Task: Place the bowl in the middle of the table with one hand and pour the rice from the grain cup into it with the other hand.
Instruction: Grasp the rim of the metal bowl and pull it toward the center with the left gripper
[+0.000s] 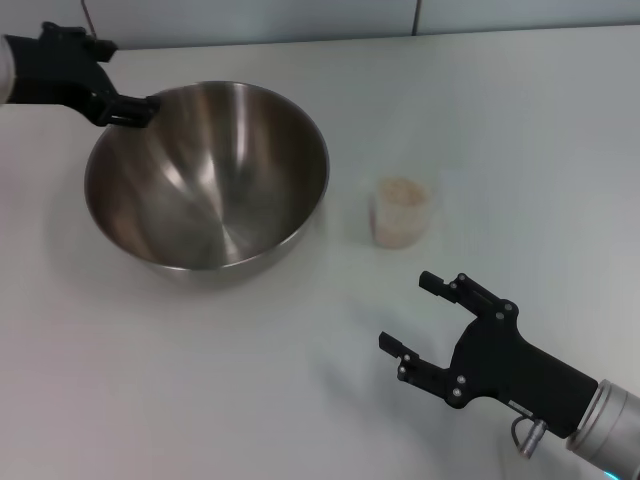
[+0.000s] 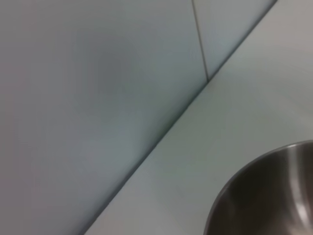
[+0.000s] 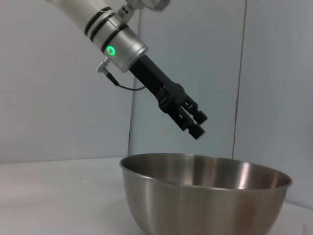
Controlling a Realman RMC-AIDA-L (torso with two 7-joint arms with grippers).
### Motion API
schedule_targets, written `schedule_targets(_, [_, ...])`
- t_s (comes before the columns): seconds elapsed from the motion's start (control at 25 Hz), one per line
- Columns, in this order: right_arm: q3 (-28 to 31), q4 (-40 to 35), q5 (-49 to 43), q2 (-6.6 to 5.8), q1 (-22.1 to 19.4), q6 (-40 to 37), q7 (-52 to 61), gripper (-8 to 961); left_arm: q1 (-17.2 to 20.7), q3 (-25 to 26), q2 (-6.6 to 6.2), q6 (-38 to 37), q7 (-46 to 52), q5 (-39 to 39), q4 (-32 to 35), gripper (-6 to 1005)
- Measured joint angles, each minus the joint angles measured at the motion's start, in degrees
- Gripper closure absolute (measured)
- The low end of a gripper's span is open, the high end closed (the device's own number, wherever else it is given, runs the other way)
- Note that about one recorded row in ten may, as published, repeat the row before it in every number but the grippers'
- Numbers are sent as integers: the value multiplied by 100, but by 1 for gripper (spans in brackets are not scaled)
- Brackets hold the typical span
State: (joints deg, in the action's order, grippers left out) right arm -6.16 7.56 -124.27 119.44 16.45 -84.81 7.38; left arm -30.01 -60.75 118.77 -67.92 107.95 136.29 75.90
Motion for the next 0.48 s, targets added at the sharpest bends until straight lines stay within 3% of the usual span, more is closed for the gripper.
schedule_targets(0.04, [0,0,0,0,0,0,0,170,0,0,0,0,0,0,0,166])
schedule_targets(0.08, [2,-1,0,0,0,0,-2,170,-383,-375,-3,309,199,374,-531,167])
schedule_targets(0.44, [-17,0,0,1,-9,-5,-7,170,-852,-384,-20,506,163,731,-1325,184])
schedule_targets(0.48, [-25,-1,0,1,-8,-5,-8,170,-1015,-377,-25,665,159,903,-1644,188])
